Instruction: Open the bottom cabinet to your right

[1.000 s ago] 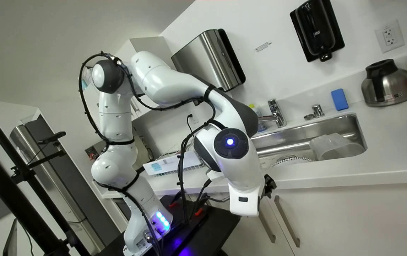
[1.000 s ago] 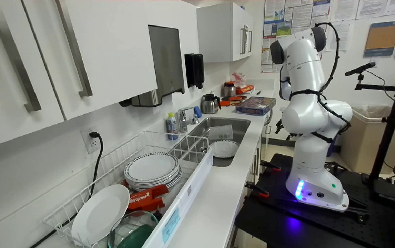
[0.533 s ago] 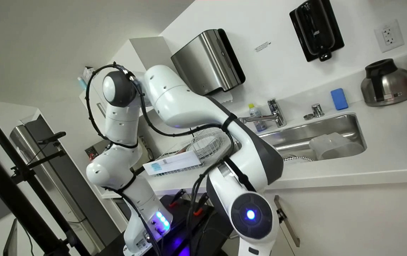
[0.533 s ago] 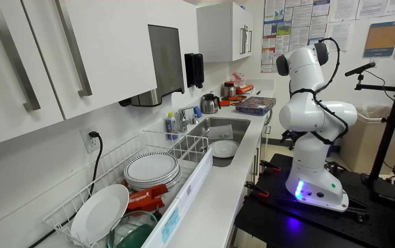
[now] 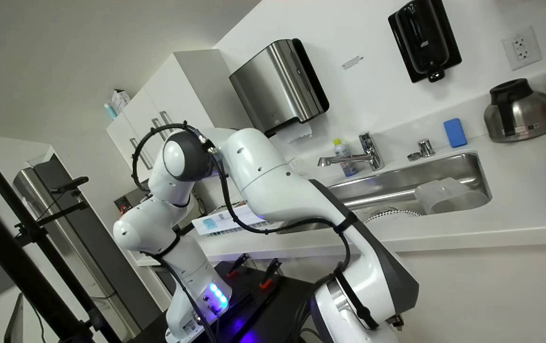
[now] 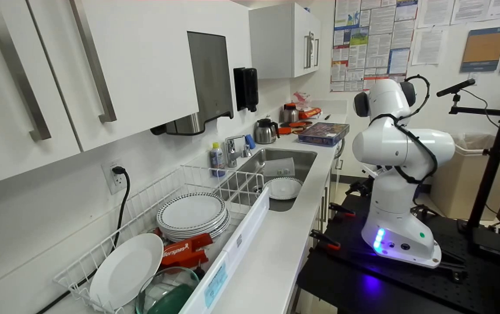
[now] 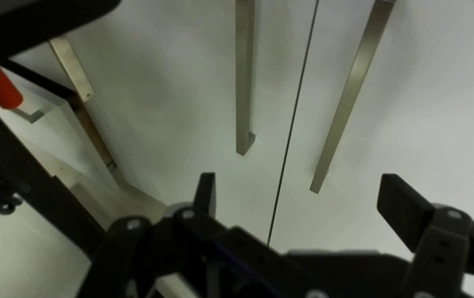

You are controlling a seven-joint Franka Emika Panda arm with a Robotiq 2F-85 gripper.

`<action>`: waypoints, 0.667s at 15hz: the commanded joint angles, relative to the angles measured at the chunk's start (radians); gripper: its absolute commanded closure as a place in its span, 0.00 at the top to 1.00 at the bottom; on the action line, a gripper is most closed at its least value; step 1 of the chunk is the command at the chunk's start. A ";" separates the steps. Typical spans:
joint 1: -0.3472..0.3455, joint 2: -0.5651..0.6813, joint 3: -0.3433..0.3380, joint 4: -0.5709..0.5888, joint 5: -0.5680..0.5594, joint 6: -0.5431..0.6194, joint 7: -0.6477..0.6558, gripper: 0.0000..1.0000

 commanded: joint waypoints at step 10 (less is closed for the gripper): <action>-0.028 0.070 0.055 0.047 0.145 -0.060 0.013 1.00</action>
